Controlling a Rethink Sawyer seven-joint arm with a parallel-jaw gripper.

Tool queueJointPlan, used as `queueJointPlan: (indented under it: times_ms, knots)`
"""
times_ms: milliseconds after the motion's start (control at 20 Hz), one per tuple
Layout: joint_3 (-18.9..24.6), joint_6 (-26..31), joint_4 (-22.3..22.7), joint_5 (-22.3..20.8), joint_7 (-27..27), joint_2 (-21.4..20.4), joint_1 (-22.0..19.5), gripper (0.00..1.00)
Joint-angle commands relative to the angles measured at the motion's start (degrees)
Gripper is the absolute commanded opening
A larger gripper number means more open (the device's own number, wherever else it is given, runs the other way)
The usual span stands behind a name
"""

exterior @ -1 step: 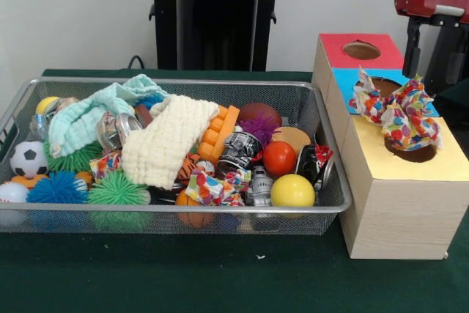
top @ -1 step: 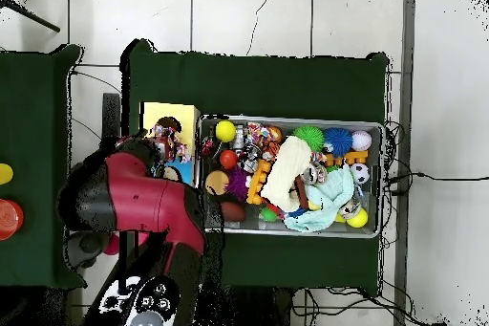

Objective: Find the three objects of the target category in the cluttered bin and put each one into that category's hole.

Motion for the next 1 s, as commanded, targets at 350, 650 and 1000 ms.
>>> queueJointPlan:
  times_ms: [350, 650, 1000]
  knots:
    - [-0.11, 8.43, -3.02, -1.97, 9.24, 0.57, -0.82, 1.0]
    - [0.01, 8.65, -3.51, -2.58, 8.19, 0.61, -1.15, 1.0]
    - [0.16, 8.78, -3.33, -2.95, 7.59, 0.39, -1.38, 1.0]
